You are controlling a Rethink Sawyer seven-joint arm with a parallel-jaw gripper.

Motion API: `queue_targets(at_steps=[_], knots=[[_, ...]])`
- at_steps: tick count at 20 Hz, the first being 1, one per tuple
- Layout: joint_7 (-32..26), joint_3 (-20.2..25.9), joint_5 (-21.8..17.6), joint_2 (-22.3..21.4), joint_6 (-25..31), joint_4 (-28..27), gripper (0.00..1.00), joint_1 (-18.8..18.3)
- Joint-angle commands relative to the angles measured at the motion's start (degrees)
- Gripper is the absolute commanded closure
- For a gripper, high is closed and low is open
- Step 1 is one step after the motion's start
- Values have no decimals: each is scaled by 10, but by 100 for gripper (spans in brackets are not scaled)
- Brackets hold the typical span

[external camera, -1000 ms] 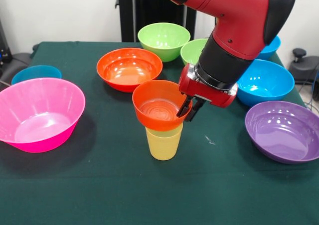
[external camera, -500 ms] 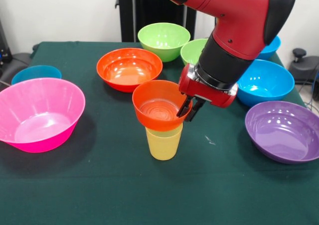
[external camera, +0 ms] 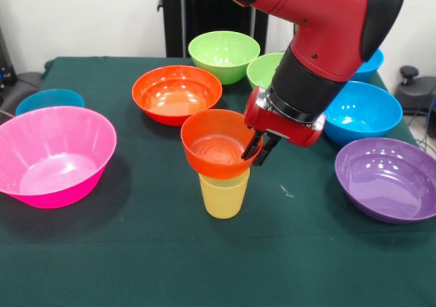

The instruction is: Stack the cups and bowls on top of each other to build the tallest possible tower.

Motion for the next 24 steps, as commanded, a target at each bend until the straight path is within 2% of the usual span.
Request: queue_targets(at_steps=[1,24], knots=[[84,52,16,26,16,5,100,4],[69,56,21,24,57,-24,100,-3]])
